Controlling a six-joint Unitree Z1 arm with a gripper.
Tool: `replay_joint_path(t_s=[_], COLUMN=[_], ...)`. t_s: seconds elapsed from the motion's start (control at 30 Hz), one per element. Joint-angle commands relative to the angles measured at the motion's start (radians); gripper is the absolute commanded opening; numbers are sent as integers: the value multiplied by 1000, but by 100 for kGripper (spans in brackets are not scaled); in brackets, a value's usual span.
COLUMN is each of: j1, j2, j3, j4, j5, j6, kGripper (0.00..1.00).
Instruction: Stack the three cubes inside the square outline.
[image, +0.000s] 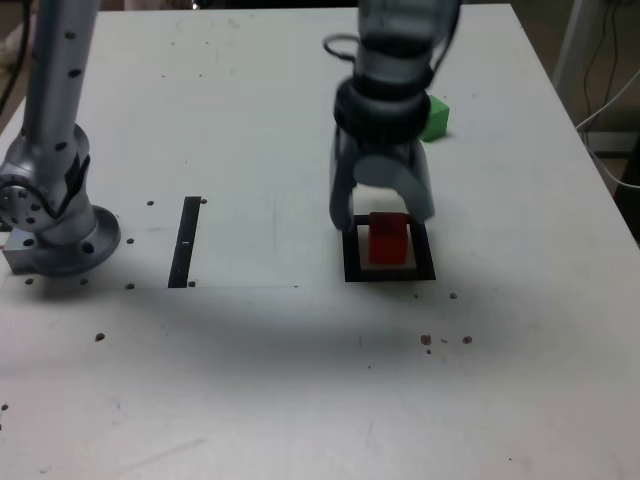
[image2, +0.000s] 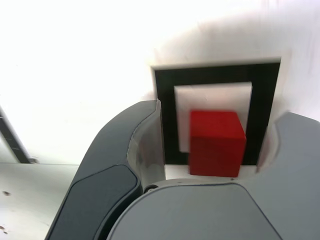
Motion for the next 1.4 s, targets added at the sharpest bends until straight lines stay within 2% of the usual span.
replay_joint_path(t_s=[0.0,0.13,0.43,0.97,1.23,1.37], j1=[19,64,171,260,260,260], j2=[-26,-54,-50,106,152,161], j3=[9,12,-4,-128,-167,-172], j4=[28,70,98,117,118,123], j5=[22,50,77,99,115,118], j6=[-2,21,160,448,532,535], kGripper=[99,99,100,97,91,80])
